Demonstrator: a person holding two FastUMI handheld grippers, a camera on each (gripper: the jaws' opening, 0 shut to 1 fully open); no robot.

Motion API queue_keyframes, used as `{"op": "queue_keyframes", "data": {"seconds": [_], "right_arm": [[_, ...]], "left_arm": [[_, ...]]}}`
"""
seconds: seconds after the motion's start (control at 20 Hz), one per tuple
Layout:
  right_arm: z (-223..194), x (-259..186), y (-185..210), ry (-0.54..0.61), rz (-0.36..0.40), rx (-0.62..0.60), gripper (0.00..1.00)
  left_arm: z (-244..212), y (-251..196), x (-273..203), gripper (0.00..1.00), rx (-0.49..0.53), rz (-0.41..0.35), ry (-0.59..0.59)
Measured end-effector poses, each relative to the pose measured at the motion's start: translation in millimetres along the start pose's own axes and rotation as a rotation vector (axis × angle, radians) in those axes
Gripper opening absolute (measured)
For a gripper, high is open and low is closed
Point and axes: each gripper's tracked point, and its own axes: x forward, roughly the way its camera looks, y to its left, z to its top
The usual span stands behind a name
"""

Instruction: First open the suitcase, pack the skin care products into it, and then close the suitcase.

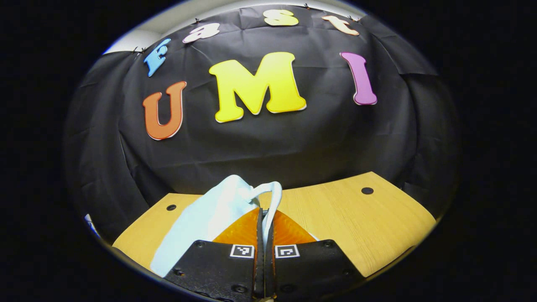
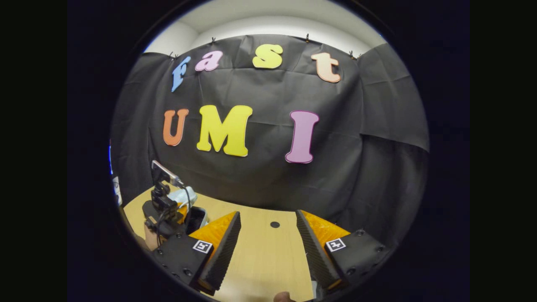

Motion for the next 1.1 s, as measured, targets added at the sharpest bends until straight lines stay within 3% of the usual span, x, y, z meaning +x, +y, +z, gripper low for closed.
{"op": "queue_keyframes", "data": {"seconds": [0.15,0.4,0.5,0.65,0.8,0.95,1.1], "right_arm": [[-9,-1,4,0.022,0.011,0.006,0.80],[-21,-3,1,0.053,0.003,0.007,0.79],[-24,-4,-1,0.062,0.001,0.015,0.80],[-23,-5,-7,0.066,-0.016,0.050,0.80],[-17,-5,-14,0.058,-0.044,0.074,0.78],[-13,-5,-11,0.058,-0.059,0.100,0.79],[3,-1,-1,0.031,-0.074,0.112,0.79]], "left_arm": [[-38,-13,3,0.04,0.039,-0.018,0.057],[-62,-28,15,0.05,0.152,-0.023,0.108],[-80,-37,17,0.11,0.192,-0.035,0.154],[-95,-47,15,0.27,0.162,-0.051,0.213],[-88,-52,11,0.35,0.156,-0.067,0.223],[-44,-36,-2,0.75,0.118,-0.052,0.150],[22,-7,-26,0.84,0.061,-0.046,0.040]]}}
